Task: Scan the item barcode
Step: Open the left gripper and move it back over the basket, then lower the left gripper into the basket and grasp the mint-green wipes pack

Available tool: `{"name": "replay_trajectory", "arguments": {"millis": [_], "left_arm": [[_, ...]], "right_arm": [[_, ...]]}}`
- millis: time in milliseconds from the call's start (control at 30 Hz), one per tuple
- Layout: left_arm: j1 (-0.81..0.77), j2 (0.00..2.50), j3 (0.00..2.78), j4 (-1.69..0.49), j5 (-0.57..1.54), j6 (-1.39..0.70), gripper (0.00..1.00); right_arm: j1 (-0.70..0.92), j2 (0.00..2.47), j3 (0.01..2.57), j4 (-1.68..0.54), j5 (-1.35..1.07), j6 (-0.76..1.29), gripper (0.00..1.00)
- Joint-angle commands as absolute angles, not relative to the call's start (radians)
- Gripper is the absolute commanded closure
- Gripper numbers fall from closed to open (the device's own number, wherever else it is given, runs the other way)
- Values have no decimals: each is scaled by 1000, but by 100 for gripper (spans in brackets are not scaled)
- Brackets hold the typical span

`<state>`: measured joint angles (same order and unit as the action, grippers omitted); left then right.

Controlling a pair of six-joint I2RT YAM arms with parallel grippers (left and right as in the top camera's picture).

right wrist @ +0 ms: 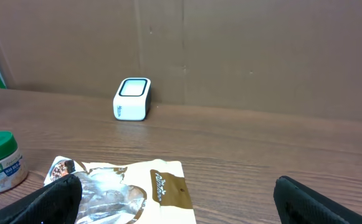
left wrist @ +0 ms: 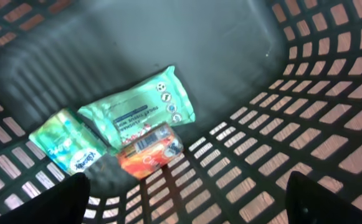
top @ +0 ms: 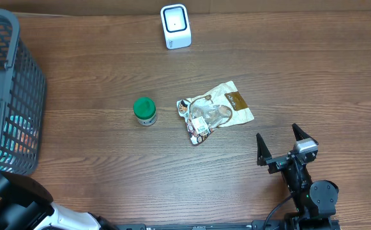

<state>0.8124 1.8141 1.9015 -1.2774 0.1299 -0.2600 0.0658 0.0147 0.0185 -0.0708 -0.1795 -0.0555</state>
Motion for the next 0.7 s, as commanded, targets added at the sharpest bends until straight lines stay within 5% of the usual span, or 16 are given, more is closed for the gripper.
{"name": "replay_trajectory", "arguments": {"millis": [0,167,300,667], "left_arm": [[811,1813,1870,-1266,123,-270,16],[811,1813,1864,-1270,123,-270,16],[811,1813,1864,-1282,182,-270,1],[802,1813,1864,-1418,211,-266,0]], "right_arm": [[61,3,8,-65,-184,-51,0],[61,3,8,-65,-184,-51,0],[61,3,8,-65,-184,-51,0],[61,3,8,-65,-184,-51,0]]}}
